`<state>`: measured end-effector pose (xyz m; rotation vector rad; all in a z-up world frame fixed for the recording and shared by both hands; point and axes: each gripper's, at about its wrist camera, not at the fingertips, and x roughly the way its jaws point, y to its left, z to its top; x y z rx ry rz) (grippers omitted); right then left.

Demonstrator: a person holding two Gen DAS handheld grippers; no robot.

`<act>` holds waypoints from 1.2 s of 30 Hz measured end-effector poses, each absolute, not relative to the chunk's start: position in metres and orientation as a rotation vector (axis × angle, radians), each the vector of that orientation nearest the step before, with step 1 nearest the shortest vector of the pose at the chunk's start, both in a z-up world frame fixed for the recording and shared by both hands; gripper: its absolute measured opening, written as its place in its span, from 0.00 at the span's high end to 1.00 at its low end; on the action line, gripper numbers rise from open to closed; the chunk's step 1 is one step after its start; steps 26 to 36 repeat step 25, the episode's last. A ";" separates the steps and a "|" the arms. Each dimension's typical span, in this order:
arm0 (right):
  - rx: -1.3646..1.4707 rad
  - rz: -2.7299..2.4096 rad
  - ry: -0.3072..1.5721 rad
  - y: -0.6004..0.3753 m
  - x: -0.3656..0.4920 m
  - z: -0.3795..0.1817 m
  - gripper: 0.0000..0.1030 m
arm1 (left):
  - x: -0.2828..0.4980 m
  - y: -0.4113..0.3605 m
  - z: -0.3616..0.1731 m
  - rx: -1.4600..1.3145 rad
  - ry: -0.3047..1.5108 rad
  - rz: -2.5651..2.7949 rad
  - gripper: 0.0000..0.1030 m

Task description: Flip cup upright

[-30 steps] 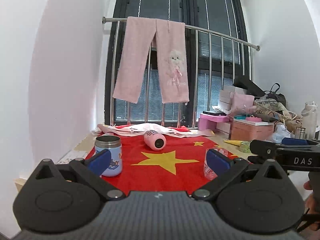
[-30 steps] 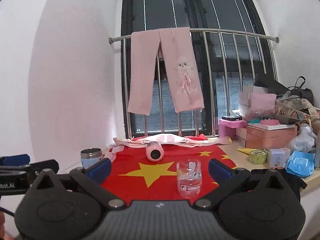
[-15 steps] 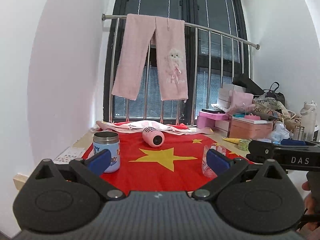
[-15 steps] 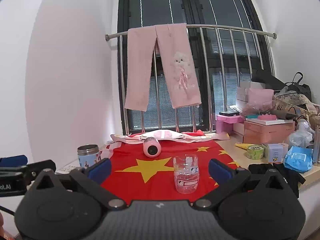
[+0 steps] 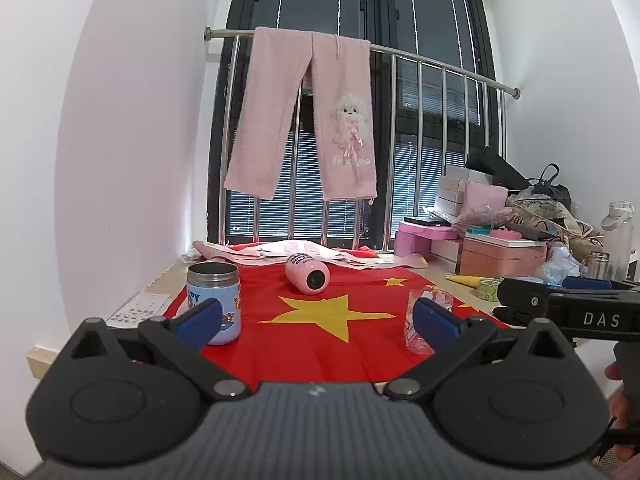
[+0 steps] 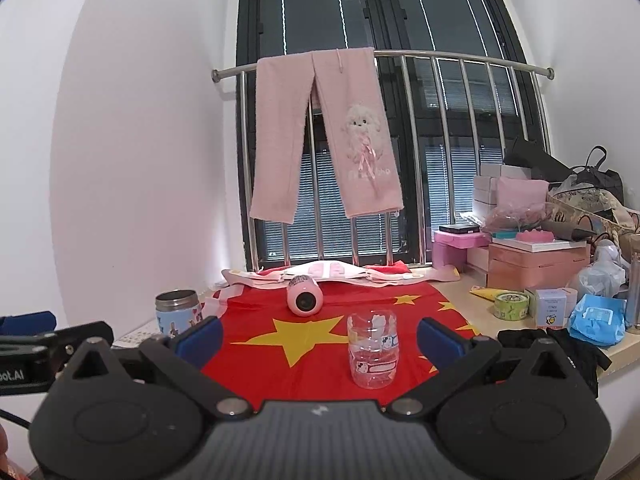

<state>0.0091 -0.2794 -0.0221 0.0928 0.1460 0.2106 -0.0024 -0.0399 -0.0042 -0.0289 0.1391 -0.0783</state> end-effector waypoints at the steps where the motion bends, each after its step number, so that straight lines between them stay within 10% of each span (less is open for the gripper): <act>1: 0.093 0.211 0.146 -0.279 0.009 -0.022 0.00 | -0.002 -0.040 -0.004 -0.029 0.138 -0.079 0.00; 36: 0.086 0.214 0.146 -0.278 0.009 -0.022 0.00 | 0.000 -0.036 -0.008 -0.048 0.158 -0.072 0.00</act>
